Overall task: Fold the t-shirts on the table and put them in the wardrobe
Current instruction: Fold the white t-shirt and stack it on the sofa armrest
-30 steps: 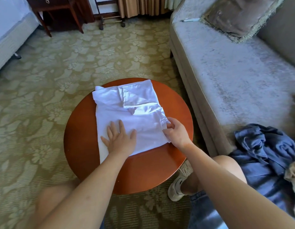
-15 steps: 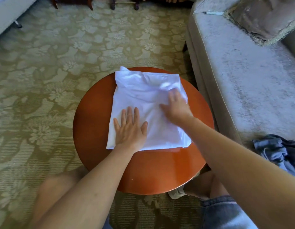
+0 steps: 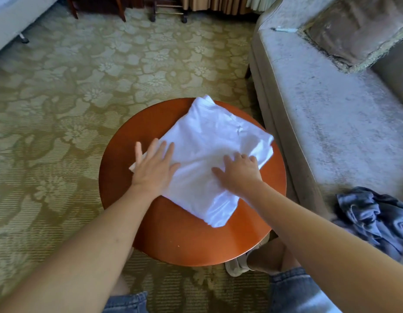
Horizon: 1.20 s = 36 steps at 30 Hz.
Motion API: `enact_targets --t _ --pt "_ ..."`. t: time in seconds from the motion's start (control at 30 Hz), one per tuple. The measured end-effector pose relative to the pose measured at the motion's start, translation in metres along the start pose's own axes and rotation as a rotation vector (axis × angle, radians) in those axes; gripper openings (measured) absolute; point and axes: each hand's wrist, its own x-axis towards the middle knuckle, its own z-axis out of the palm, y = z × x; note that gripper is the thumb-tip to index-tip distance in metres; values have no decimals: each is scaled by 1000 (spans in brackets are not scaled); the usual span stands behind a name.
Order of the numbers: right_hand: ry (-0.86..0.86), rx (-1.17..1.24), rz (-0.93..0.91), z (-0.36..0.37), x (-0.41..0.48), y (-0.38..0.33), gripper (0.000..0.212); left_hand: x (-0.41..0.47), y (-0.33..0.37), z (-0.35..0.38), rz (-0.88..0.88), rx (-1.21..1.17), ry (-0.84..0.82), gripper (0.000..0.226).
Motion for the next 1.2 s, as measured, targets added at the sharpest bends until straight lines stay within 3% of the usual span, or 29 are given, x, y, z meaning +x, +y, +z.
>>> enact_targets --t 0.17,0.27,0.4,0.57,0.73,0.9,1.07,1.2 --pt "68 220 1 -11 -17 9 47 -2 -33 -13 -359 -175 78 65" --pt "140 313 166 -8 -10 25 59 -13 -23 -26 -552 -409 -13 75" --pt "-19 488 383 -7 7 53 78 -34 -12 -31 -742 -648 -161 92" --pt "-164 591 443 -13 10 61 101 -45 -6 -29 -728 -784 -278 103" --pt "-269 667 434 -16 -8 62 113 -45 -1 -33 -708 -800 -233 99" --pt "-259 819 431 -7 -24 73 113 -26 4 -36 -641 -802 -223 90" --pt "-85 1102 385 1 -10 90 112 -16 7 -36 -682 -842 -109 85" --pt "-125 1224 256 9 -3 96 107 -28 9 -31 -665 -880 -123 91"
